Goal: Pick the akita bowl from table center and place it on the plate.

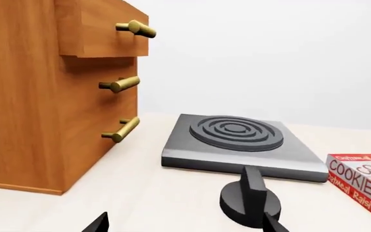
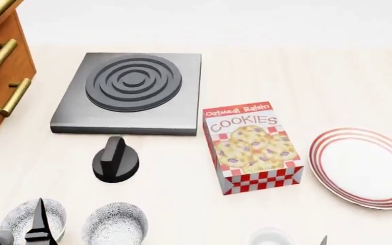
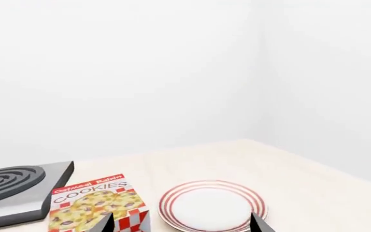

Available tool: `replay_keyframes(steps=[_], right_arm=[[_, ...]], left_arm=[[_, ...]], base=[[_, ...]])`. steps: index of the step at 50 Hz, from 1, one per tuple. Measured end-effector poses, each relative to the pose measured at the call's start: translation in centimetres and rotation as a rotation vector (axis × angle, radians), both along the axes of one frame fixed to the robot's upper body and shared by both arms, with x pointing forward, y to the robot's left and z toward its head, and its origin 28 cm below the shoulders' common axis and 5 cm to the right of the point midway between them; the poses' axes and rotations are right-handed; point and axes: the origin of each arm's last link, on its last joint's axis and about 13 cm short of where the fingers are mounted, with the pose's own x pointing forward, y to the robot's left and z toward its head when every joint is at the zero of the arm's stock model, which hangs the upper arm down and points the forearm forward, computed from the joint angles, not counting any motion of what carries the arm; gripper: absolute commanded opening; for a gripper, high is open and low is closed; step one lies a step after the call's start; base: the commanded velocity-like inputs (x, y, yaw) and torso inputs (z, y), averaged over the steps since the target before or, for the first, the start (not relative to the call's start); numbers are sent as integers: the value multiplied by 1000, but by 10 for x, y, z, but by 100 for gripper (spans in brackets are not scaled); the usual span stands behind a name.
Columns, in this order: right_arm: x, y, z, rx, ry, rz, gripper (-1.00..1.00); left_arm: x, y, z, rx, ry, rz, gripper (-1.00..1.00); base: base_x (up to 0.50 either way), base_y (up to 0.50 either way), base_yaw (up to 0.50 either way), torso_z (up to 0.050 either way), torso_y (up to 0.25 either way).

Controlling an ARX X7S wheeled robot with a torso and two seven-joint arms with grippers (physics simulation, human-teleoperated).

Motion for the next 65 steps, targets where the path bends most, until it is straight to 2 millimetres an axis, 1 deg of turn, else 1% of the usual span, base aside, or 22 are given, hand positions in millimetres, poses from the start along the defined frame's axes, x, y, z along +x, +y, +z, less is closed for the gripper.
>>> replay_keyframes(steps=[4,21,26,47,52,59,65], right_arm=[[0,0,0,-3,0,0,100],[-1,1,-1,-21,8,0,100],[-2,1,-1,-24,13,-2,100],[0,3,0,-24,26,7,100],[9,9,4,-7,54,76,100],[32,24,14,8,117,228,100],[52,39,22,-20,161,359,100]], left_arm=[[0,0,0,-2,2,1,100],[-1,1,0,-8,2,4,100],[-1,1,0,-8,3,3,100],[-2,1,0,-14,2,1,100],[-1,2,1,-19,2,9,100],[2,6,2,-25,1,38,100],[5,13,3,-27,-5,79,100]], base=[[415,0,0,0,0],[0,0,0,0,0],[336,0,0,0,0],[0,0,0,0,0],[0,0,0,0,0],[0,0,0,0,0],[0,0,0,0,0]])
